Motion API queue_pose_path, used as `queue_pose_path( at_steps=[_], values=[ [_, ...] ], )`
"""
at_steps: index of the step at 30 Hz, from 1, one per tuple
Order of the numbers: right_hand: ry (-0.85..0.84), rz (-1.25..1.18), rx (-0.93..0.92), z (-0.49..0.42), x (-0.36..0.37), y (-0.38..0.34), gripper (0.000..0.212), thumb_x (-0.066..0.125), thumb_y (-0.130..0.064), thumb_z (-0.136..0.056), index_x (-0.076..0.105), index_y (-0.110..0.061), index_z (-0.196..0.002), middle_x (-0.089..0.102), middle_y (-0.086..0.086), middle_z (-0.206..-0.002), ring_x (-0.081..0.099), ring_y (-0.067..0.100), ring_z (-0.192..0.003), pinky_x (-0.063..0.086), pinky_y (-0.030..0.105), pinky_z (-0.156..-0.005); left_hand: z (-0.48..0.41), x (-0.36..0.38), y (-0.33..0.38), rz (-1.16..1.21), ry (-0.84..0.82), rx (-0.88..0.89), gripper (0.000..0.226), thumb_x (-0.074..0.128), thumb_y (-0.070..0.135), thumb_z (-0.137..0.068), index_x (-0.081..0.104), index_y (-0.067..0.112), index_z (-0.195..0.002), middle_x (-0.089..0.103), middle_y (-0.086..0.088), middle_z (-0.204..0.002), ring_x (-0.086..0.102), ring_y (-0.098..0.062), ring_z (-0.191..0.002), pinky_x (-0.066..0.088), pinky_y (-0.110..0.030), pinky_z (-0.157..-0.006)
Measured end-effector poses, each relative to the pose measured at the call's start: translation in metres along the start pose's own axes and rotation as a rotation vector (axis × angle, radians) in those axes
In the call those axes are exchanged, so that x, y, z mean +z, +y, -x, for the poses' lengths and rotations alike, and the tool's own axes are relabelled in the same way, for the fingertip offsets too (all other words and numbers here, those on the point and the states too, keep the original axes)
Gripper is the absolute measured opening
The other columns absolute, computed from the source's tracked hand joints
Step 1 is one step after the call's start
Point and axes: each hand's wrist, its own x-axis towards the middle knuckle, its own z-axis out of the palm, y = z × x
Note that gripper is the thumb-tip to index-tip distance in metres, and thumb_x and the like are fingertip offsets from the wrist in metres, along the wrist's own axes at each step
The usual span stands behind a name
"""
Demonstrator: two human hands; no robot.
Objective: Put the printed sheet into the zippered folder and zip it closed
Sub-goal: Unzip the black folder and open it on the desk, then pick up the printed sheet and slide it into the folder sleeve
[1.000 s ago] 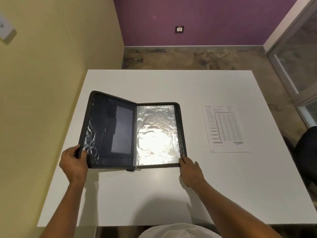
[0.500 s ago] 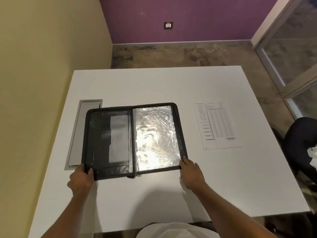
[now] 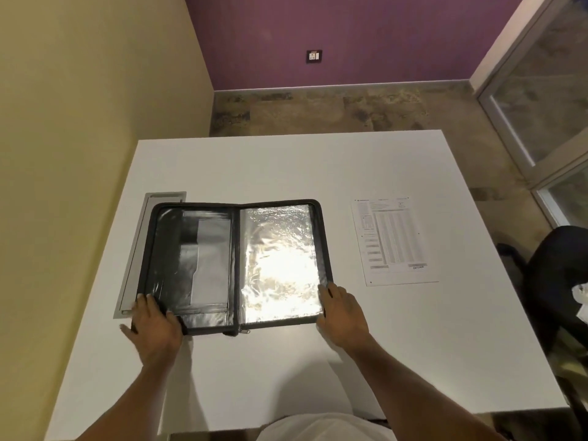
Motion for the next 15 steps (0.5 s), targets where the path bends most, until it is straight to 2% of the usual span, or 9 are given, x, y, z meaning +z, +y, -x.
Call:
queue_pose_path(
  at_steps=[3,6,9,12,15],
  values=[
    [0.089,-0.021,-0.013,-0.011,-0.017,0.012,0.064,0.059,-0.023,-0.091,0.041,-0.018,-0.152,0.055,0.003,-0.144,0.059,0.023,-0.116,0.051,0.036,-0.1,0.011,0.003,0.034,0.016,0.009,0.086,0.06,0.052,0.014,-0.103,0.033,0.0,-0.159,0.029,-0.018,-0.169,0.02,-0.036,-0.159,0.007,-0.066,-0.125],
    [0.126,-0.023,-0.018,-0.023,-0.035,0.033,0.068,0.057,-0.029,-0.095,0.036,-0.016,-0.158,0.045,0.01,-0.158,0.054,0.029,-0.132,0.044,0.039,-0.11,0.023,0.011,0.081,0.008,-0.003,0.141,0.057,0.044,0.02,-0.107,0.031,0.003,-0.16,0.028,-0.017,-0.169,0.02,-0.035,-0.16,0.009,-0.064,-0.126],
    [0.138,-0.038,0.006,-0.037,-0.052,0.065,0.07,0.054,-0.034,-0.099,0.027,-0.017,-0.161,0.033,0.007,-0.166,0.04,0.025,-0.147,0.033,0.038,-0.12,0.036,0.021,0.138,0.013,-0.032,0.215,0.058,0.042,0.022,-0.108,0.029,0.003,-0.161,0.029,-0.016,-0.169,0.023,-0.034,-0.159,0.012,-0.063,-0.127],
    [0.157,-0.036,0.06,-0.051,-0.068,0.102,0.069,0.048,-0.038,-0.103,0.021,-0.017,-0.163,0.027,0.007,-0.169,0.032,0.024,-0.153,0.026,0.038,-0.124,0.054,0.035,0.2,0.116,-0.057,0.252,0.057,0.042,0.018,-0.108,0.03,0.003,-0.161,0.03,-0.015,-0.169,0.023,-0.031,-0.159,0.011,-0.059,-0.13],
    [0.179,-0.031,0.113,-0.065,-0.083,0.142,0.068,0.046,-0.039,-0.104,0.024,-0.014,-0.162,0.032,0.009,-0.166,0.036,0.025,-0.15,0.03,0.038,-0.121,0.075,0.051,0.258,0.187,-0.093,0.301,0.055,0.037,0.02,-0.11,0.028,0.005,-0.163,0.028,-0.012,-0.17,0.022,-0.027,-0.16,0.008,-0.054,-0.131]
  ],
)
